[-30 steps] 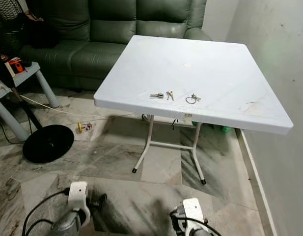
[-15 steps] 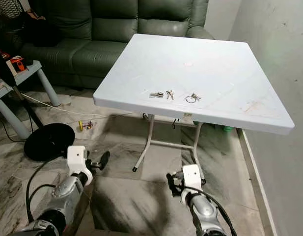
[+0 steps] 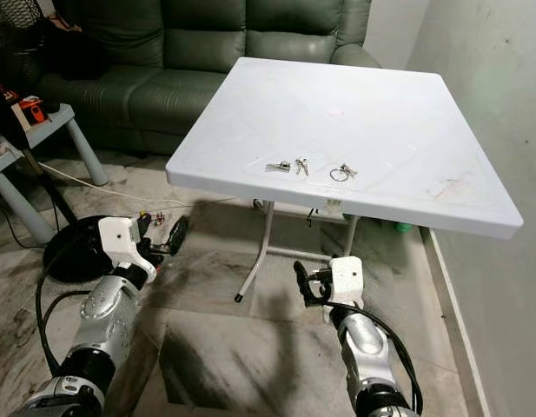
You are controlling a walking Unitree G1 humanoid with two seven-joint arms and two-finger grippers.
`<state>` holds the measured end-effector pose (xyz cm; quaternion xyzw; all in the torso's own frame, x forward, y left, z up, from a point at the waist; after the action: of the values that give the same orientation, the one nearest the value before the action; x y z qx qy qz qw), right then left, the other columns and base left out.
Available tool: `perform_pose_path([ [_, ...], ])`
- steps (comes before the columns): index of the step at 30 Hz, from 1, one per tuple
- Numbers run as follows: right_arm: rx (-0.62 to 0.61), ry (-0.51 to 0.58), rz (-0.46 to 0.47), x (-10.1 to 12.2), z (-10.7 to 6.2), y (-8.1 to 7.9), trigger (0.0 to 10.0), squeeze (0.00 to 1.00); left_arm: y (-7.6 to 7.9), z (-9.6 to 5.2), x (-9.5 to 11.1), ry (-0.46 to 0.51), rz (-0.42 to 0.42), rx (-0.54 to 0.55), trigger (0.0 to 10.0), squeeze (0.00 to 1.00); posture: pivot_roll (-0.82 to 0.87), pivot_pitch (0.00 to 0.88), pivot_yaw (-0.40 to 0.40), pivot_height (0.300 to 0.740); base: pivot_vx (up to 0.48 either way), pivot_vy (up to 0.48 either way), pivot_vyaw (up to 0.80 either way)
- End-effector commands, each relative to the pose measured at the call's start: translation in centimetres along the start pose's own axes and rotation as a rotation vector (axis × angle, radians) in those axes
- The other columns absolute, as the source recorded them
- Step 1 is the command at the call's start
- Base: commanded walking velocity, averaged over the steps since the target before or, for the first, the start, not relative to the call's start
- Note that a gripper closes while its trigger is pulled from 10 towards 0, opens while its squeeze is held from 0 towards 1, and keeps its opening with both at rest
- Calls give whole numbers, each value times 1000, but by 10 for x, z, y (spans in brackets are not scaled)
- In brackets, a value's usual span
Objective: Hang keys on a hook
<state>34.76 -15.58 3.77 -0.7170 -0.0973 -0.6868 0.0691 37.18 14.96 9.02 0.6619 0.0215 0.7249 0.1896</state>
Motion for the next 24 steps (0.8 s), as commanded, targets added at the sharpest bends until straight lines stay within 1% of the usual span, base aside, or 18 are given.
perform_pose_path([
  [1, -1, 83, 13, 19, 3, 2, 10000, 1000, 4, 0, 9, 24, -4, -23, 10000, 0, -8, 0, -37, 715, 0, 0, 0],
  [4, -16, 117, -7, 28, 3, 2, 10000, 1000, 8, -2, 17, 52, -12, -26, 10000, 0, -11, 0, -36, 715, 0, 0, 0],
  [5, -22, 147, -5, 35, 2, 1, 10000, 1000, 12, -6, 21, 67, -20, -29, 10000, 0, -11, 0, -37, 715, 0, 0, 0],
  [7, -14, 166, -1, 40, 1, -1, 10000, 1000, 16, -9, 24, 80, -32, -36, 10000, 0, -11, 0, -36, 715, 0, 0, 0],
  [8, -5, 172, -1, 40, -2, -4, 10000, 114, 18, -13, 23, 80, -35, -39, 10000, 0, -13, 0, -36, 715, 0, 0, 0],
  [9, -2, 173, 2, 40, -3, -5, 10000, 0, 19, -14, 22, 75, -37, -38, 10000, 0, -13, 0, -36, 715, 0, 0, 0],
  [12, 10, 169, 22, 36, -8, -9, 10000, 0, 22, -22, 12, 45, -60, -35, 10000, 0, -15, 0, -35, 715, 0, 0, 0],
  [14, 12, 166, 23, 33, -11, -10, 10000, 0, 22, -26, 4, 23, -53, -23, 10000, 0, -18, 0, -32, 715, 0, 0, 0],
  [15, 12, 161, 18, 32, -14, -11, 10000, 0, 22, -29, 3, 13, -64, -15, 10000, 0, -20, 0, -31, 715, 0, 0, 0],
  [17, 13, 160, 18, 33, -16, -11, 10000, 0, 25, -30, 6, 13, -74, -17, 10000, 0, -21, 0, -31, 715, 0, 0, 0],
  [19, 9, 176, 14, 39, -18, -10, 10000, 0, 29, -31, 14, 26, -76, -27, 10000, 0, -21, 0, -30, 715, 0, 0, 0],
  [22, 3, 196, 10, 46, -18, -9, 10000, 0, 31, -31, 21, 35, -73, -32, 10000, 0, -20, 0, -30, 715, 0, 0, 0],
  [23, -1, 232, 22, 58, -17, -7, 10000, 0, 31, -29, 29, 51, -74, -34, 10000, 0, -18, 0, -31, 715, 0, 0, 0],
  [24, -3, 246, 23, 64, -16, -7, 10000, 0, 32, -28, 32, 57, -74, -35, 10000, 0, -18, 0, -31, 715, 0, 0, 0],
])
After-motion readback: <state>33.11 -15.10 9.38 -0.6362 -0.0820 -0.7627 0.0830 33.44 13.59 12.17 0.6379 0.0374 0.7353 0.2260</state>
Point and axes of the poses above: a point about 5 cm out from each wrist's last joint towards the gripper, its own z axis pointing out of the wrist towards the gripper, its own x axis along the axis of the wrist's last joint, y = z × x, the point moved 5 cm from there along z, pointing out of the wrist towards the gripper, and after that the axes turned 5 degrees about -z, right-handed, at the moved point
